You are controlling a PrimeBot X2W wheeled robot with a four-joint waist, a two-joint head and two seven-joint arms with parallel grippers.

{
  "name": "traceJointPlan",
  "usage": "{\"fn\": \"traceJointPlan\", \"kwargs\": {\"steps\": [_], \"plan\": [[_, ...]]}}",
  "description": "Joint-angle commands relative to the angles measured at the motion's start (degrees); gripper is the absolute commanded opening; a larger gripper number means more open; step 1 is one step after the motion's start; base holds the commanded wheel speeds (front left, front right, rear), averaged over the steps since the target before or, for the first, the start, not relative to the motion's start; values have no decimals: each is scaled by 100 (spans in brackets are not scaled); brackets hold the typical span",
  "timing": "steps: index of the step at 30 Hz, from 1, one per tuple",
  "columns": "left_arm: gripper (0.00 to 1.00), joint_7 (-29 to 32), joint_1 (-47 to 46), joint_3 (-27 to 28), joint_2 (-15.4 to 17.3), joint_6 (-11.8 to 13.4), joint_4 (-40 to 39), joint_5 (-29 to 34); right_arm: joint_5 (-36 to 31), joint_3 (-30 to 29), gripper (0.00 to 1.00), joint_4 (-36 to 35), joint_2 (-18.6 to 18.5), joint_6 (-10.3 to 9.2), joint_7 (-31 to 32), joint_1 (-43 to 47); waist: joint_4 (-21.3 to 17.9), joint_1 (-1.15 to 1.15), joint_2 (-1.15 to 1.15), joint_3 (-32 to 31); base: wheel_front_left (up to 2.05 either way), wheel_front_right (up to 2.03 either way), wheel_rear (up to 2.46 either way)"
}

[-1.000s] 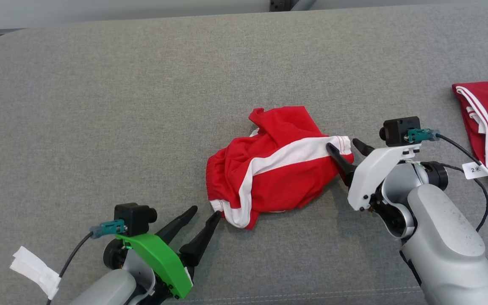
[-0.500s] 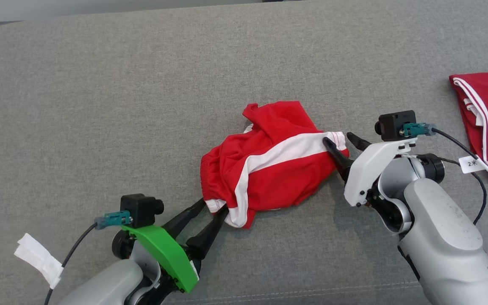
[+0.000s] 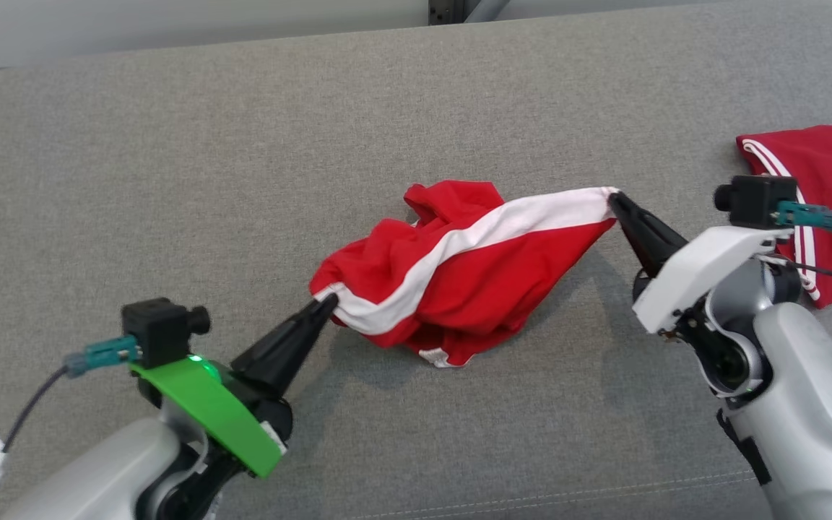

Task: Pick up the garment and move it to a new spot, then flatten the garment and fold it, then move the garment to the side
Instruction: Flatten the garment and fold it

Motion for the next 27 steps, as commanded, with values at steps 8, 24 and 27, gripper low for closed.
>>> {"fn": "traceJointPlan", "kwargs": {"steps": [8, 24, 27], "plan": [[0, -38, 827, 1316, 649, 89, -1314, 91, 594, -924, 0, -1660, -354, -1, 215, 1296, -178, 0, 65, -350, 0, 0, 0], [0, 1762, -1537, 2328, 1354, 556, -2127, -414, -120, -1821, 0, -3433, 72, 0, 1705, -582, -515, 0, 65, 1273, 0, 0, 0], [0, 2248, -2751, 2258, 1075, 535, -1236, 73, -647, -1642, 0, -2638, 524, 0, 1664, -1935, -507, 0, 65, 1736, 0, 0, 0]]}}
